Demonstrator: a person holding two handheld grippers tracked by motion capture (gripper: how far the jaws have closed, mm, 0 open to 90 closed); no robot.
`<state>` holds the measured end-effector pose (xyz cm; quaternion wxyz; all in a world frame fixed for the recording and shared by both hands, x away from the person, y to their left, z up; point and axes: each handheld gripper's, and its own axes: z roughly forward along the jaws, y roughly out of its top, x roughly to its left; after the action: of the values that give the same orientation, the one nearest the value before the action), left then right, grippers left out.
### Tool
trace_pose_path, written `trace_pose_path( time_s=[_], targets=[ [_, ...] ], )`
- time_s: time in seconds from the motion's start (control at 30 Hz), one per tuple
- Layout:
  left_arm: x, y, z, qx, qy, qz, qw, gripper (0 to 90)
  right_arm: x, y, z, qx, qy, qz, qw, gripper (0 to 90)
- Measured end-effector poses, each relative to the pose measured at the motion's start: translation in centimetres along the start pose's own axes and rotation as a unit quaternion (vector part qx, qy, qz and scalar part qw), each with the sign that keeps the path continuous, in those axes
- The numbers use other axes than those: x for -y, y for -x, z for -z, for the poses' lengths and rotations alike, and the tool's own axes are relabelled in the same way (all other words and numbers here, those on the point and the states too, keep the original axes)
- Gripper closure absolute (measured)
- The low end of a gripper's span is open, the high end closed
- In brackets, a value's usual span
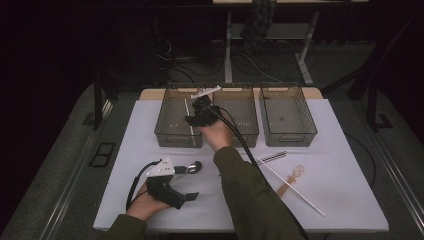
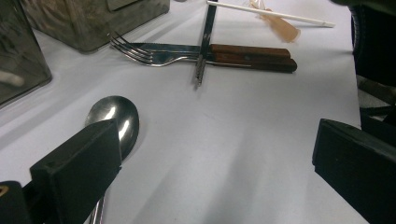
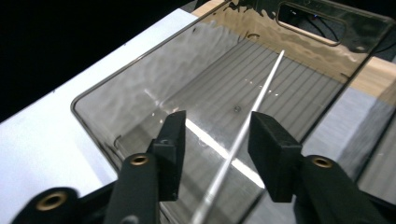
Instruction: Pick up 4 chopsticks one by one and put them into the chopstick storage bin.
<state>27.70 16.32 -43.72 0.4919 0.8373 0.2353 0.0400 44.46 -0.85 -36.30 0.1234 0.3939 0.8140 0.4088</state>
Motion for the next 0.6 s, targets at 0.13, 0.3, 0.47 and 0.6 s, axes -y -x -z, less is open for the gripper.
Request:
trace_pose_path(
  time_s=[0.13, 0.3, 0.47, 0.6],
  targets=[
    [0.0, 0.0, -0.1, 0.000, -0.004, -0.003, 1.0000, 0.0, 0.4, 0.3, 1.3, -0.010, 0.000, 0.005, 0.9999, 48.7],
    [0.0, 0.0, 0.0, -0.002, -0.004, -0.003, 1.0000, 0.0, 1.3, 1.1, 3.1, -0.019, 0.004, 0.001, 0.9998, 44.5],
    [0.1, 0.0, -0.1, -0.005, -0.005, -0.003, 1.0000, 0.0, 2.5, 2.2, 4.9, -0.020, 0.005, 0.000, 0.9998, 41.6],
    [0.1, 0.0, -0.1, -0.004, -0.006, -0.002, 1.0000, 0.0, 3.6, 3.0, 6.1, -0.020, 0.004, 0.004, 0.9998, 40.0]
  ],
)
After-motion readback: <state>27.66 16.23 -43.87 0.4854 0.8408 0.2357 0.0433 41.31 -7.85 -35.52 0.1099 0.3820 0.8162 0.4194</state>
